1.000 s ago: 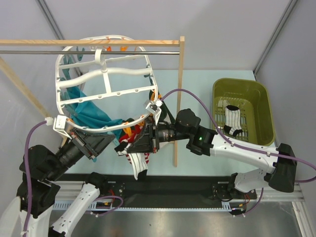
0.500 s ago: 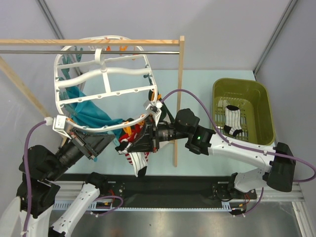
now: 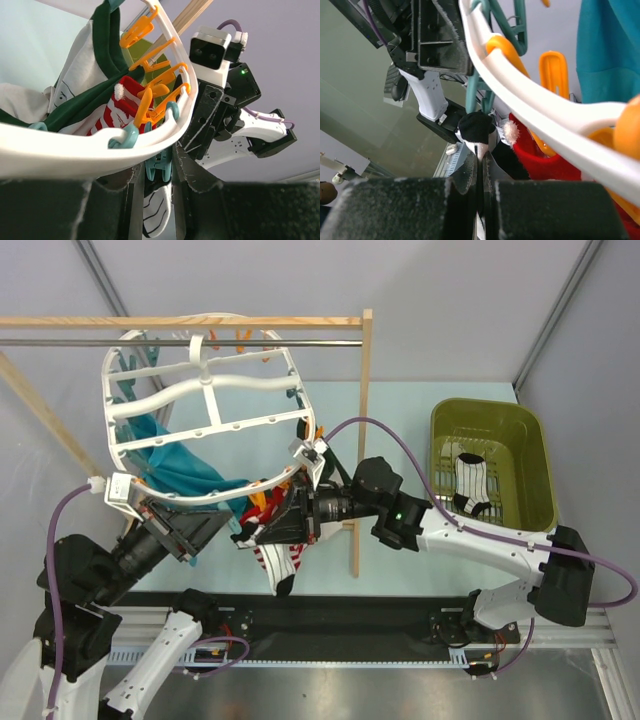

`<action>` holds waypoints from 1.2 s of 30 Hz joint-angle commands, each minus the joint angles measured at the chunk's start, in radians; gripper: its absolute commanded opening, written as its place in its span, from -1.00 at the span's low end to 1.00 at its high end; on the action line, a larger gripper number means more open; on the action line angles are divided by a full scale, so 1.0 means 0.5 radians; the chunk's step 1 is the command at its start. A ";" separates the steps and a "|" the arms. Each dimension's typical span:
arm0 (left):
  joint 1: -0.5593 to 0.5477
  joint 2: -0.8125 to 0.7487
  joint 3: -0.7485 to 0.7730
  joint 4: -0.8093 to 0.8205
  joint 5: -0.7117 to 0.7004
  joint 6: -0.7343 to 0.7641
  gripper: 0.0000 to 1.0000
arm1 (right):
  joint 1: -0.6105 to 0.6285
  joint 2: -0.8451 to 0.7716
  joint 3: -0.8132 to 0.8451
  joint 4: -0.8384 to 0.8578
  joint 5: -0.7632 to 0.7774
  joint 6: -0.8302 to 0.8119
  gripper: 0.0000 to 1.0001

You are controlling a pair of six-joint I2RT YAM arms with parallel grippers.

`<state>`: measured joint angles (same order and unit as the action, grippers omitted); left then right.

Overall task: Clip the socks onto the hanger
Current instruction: Clamp the sock onto the hanger.

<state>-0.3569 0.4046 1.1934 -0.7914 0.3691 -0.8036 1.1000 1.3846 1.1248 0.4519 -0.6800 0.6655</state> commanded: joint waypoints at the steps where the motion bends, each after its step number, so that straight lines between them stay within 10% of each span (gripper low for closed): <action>1: -0.016 -0.011 0.058 0.113 0.287 -0.037 -1.00 | -0.037 0.084 0.067 0.010 0.016 0.086 -1.00; 36: -0.016 -0.033 -0.049 0.141 0.286 -0.022 -1.00 | 0.064 0.127 0.171 0.299 -0.064 0.420 -1.00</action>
<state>-0.3569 0.3878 1.1847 -0.7422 0.3794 -0.8043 1.1248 1.4315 1.1584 0.5209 -0.7059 0.8165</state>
